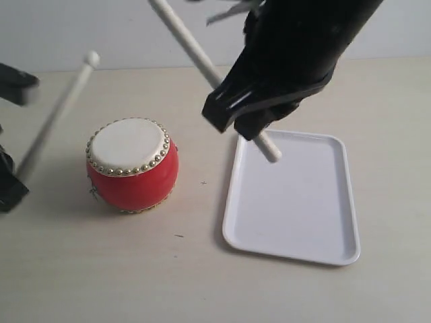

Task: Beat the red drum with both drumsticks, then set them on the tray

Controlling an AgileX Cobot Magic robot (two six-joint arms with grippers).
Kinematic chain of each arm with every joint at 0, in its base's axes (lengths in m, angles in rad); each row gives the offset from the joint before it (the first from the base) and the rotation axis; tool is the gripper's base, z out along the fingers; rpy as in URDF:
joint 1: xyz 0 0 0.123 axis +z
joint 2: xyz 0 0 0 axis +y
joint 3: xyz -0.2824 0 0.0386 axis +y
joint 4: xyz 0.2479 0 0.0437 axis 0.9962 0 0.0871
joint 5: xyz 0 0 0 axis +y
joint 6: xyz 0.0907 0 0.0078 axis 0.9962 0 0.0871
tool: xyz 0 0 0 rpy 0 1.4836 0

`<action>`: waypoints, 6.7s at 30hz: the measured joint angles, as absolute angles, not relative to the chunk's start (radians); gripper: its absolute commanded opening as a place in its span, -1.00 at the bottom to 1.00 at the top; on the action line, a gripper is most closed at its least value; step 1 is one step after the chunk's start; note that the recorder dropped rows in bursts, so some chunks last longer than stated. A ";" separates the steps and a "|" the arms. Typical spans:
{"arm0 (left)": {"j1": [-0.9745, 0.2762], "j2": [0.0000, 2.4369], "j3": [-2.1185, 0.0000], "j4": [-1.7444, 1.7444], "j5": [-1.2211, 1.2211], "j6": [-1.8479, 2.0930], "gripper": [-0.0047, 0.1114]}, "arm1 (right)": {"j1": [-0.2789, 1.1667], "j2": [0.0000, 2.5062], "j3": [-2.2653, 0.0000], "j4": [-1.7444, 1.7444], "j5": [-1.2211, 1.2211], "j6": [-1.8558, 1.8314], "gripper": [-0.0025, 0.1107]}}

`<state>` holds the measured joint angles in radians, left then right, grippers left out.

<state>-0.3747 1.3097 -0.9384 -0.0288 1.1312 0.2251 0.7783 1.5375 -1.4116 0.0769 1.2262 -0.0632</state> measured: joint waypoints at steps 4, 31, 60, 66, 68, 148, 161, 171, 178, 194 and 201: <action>-0.240 1.033 -0.917 0.068 1.101 0.143 -0.92 | 0.778 1.787 -1.412 0.204 1.226 -0.113 -0.96; -0.417 1.476 -0.997 -0.014 1.198 0.254 -0.92 | 0.778 1.537 -1.481 0.077 1.226 -0.075 -0.96; -0.461 1.809 -0.981 0.012 1.199 0.259 -0.92 | 0.780 1.381 -1.481 0.136 1.222 -0.108 -0.96; -0.458 1.727 -1.018 0.000 1.201 0.255 -0.92 | 0.780 1.419 -1.481 0.121 1.226 -0.102 -0.96; -0.446 1.626 -1.018 -0.008 1.201 0.244 -0.92 | 0.780 1.481 -1.481 0.116 1.227 -0.102 -0.96; -0.490 1.302 -1.024 -0.363 1.133 0.346 -0.92 | 0.354 1.634 -0.902 0.321 1.043 -0.037 -0.96; -0.490 1.513 -1.024 -0.524 1.145 0.460 -0.92 | 0.178 1.730 -0.858 0.472 0.957 -0.104 -0.96; -0.490 1.513 -1.024 -0.528 1.154 0.460 -0.92 | 0.164 1.832 -0.914 0.508 0.979 -0.169 -0.96; -0.490 1.513 -1.024 -0.528 1.157 0.461 -0.92 | 0.162 1.833 -1.011 0.505 1.017 -0.169 -0.96; -0.490 1.513 -1.024 -0.528 1.165 0.463 -0.92 | 0.162 1.904 -1.024 0.436 1.050 -0.116 -0.96; -0.490 1.513 -1.024 -0.528 1.166 0.463 -0.92 | 0.162 1.924 -1.024 0.430 1.029 -0.084 -0.96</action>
<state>-0.4897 1.5129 -1.0241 -0.5281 1.1662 0.4633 0.1618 1.9243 -1.0241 0.4299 1.0286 -0.0838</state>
